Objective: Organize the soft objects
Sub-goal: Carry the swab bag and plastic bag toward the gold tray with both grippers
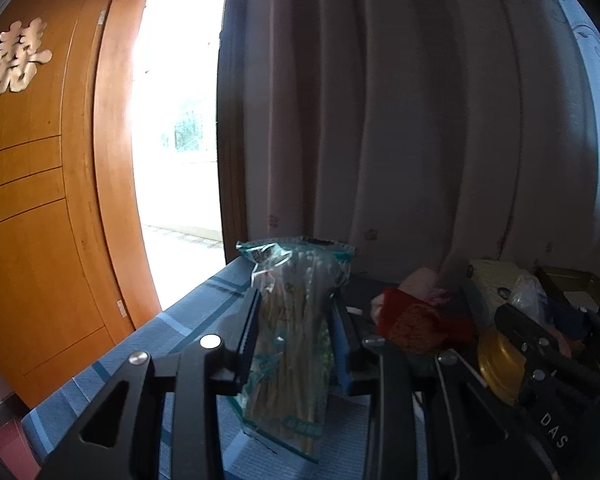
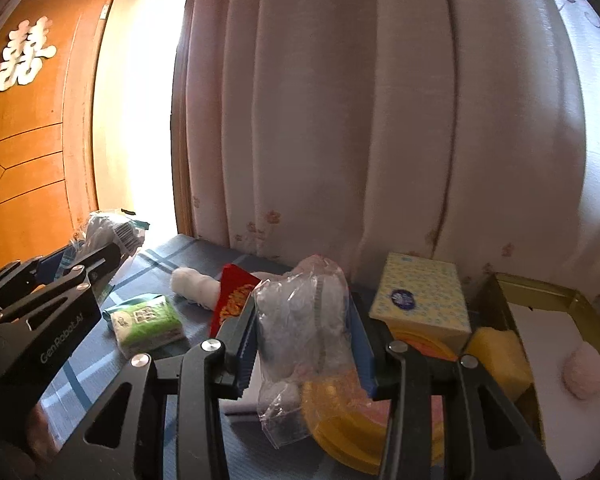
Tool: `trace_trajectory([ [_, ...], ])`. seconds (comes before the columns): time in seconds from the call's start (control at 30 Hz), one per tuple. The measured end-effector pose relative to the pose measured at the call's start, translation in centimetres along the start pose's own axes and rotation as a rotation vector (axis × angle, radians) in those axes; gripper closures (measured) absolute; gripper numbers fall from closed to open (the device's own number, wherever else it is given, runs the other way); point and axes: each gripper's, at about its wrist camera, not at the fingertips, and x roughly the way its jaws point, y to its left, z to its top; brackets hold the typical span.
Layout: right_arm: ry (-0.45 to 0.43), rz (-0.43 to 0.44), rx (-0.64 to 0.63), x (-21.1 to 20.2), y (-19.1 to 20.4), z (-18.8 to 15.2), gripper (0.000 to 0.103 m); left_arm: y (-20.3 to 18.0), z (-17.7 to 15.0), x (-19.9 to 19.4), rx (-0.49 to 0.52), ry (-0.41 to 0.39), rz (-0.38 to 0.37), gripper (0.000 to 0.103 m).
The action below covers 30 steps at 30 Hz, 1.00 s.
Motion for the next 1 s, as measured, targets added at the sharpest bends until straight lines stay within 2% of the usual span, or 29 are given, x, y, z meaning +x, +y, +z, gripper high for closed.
trace_trajectory([
  [0.43,-0.028,-0.033,-0.003,-2.3,-2.3,-1.0,0.059,-2.2,-0.3,-0.7,0.021,0.006,-0.036,0.071],
  [1.0,-0.044,-0.101,0.052,-4.1,-7.1,-1.9,0.059,-7.8,-1.1,-2.2,0.082,-0.004,-0.134,0.071],
])
